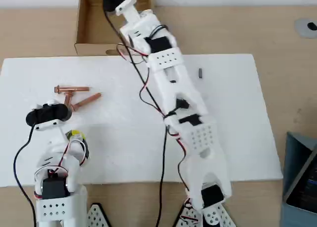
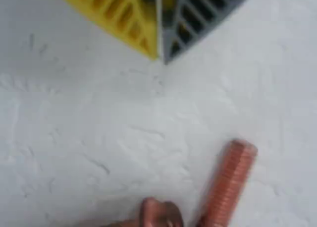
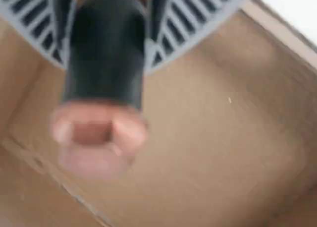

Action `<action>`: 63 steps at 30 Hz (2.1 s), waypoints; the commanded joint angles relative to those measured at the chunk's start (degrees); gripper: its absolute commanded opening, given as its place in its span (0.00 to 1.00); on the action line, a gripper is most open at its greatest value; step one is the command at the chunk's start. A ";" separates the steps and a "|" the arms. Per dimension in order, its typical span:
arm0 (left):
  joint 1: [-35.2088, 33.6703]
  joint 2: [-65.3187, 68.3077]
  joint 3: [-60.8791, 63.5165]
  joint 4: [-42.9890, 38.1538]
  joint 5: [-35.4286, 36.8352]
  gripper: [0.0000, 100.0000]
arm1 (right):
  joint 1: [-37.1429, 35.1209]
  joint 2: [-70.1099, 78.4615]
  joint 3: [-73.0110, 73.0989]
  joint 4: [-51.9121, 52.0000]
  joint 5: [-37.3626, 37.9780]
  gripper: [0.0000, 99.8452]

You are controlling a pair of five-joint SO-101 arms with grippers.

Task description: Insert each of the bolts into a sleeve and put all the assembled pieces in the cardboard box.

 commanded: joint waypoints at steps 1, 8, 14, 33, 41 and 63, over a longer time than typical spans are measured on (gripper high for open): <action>-0.26 -0.48 -0.35 -0.88 -0.44 0.00 | -1.10 2.15 -9.89 2.73 1.41 0.13; -0.26 -0.48 -0.35 -0.88 -0.44 0.00 | -1.63 7.69 -19.82 8.00 1.67 0.15; -0.26 -0.48 -0.35 -0.88 -0.44 0.00 | -1.36 8.75 -25.01 13.71 1.67 0.15; -0.26 -0.48 -0.35 -0.88 -0.44 0.00 | 1.01 4.35 -47.69 48.79 1.67 0.15; -0.35 -0.48 -0.35 -0.88 -0.35 0.00 | 2.15 -3.74 -47.69 63.03 1.41 0.15; -0.44 -0.48 -0.35 -0.88 -0.18 0.00 | 6.11 -39.16 5.76 66.20 -6.51 0.15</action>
